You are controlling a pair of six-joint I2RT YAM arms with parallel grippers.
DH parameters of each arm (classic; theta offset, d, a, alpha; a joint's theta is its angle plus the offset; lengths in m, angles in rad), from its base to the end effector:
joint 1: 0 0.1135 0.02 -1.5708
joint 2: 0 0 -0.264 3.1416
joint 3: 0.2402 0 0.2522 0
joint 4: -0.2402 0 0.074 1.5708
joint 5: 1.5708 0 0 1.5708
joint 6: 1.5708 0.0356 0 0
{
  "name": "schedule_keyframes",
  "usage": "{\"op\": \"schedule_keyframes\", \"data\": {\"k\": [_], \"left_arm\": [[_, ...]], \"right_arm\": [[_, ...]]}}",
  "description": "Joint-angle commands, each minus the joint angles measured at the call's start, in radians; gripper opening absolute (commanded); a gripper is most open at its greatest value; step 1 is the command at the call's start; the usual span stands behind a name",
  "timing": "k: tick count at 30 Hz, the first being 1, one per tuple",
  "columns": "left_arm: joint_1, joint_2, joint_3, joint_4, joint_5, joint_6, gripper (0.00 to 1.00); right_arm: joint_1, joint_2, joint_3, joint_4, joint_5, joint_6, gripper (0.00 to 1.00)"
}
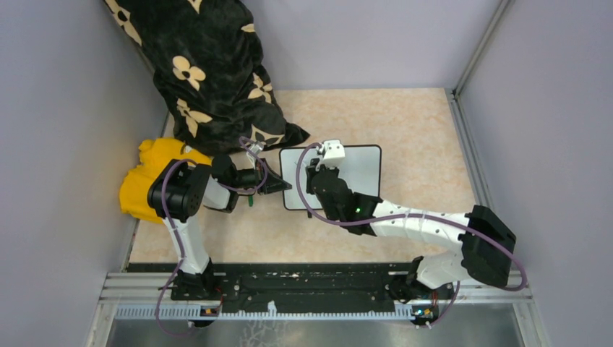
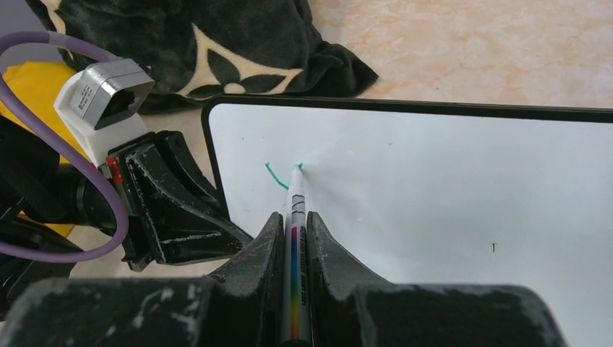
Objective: Write a sentence on the whiteboard
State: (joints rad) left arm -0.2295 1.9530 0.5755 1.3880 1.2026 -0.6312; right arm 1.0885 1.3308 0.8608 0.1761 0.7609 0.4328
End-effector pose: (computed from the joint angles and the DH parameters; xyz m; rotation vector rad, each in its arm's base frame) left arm 0.2955 -0.1031 0.1305 0.7152 1.6666 -1.5577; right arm 0.1601 0.2529 0.2836 -0.0707 1.7969 0.3826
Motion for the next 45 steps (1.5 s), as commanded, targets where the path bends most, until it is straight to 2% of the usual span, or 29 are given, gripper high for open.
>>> {"op": "schedule_keyframes", "data": {"k": [1, 16, 28, 34, 39, 45], "left_arm": [[-0.002, 0.018, 0.007, -0.034, 0.002, 0.013, 0.09], [-0.002, 0.018, 0.009, -0.043, 0.002, 0.016, 0.09], [-0.002, 0.019, 0.009, -0.045, 0.003, 0.016, 0.09], [-0.002, 0.018, 0.01, -0.054, 0.004, 0.022, 0.09], [-0.002, 0.02, 0.009, -0.058, 0.003, 0.024, 0.09], [-0.002, 0.021, 0.01, -0.06, 0.004, 0.025, 0.09]], "right_arm": [[-0.007, 0.012, 0.037, 0.003, -0.01, 0.03, 0.0], [-0.007, 0.019, -0.025, -0.033, -0.106, 0.058, 0.0], [-0.006, 0.078, -0.001, -0.041, -0.189, 0.069, 0.0], [-0.006, -0.035, -0.025, -0.031, -0.181, 0.063, 0.0], [-0.005, -0.143, -0.061, -0.046, -0.105, 0.019, 0.0], [-0.008, -0.165, -0.073, -0.04, -0.053, -0.034, 0.0]]}}
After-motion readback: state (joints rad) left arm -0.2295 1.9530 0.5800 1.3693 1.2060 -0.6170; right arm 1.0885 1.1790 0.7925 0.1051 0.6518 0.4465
